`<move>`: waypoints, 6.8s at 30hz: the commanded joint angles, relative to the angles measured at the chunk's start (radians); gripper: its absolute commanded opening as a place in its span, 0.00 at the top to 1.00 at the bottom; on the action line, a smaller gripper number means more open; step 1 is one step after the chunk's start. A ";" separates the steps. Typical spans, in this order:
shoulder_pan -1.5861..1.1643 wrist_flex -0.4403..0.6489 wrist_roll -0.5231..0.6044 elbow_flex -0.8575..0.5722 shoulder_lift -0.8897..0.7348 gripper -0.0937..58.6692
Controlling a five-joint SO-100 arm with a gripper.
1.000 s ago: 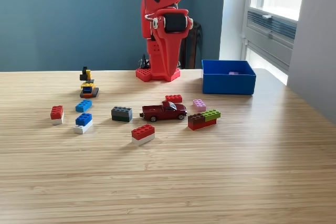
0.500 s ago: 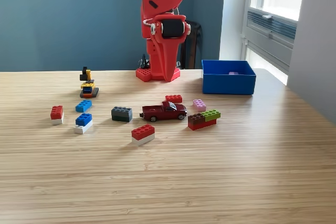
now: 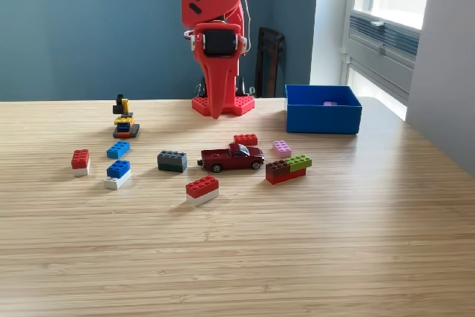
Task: Grasp a lego block and put it in the bin.
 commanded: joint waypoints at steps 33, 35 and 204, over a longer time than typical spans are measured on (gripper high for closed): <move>0.548 -0.028 0.713 0.209 0.066 0.74; 0.571 -0.037 0.724 0.218 0.066 0.73; 0.377 0.209 0.683 -0.118 -0.318 1.00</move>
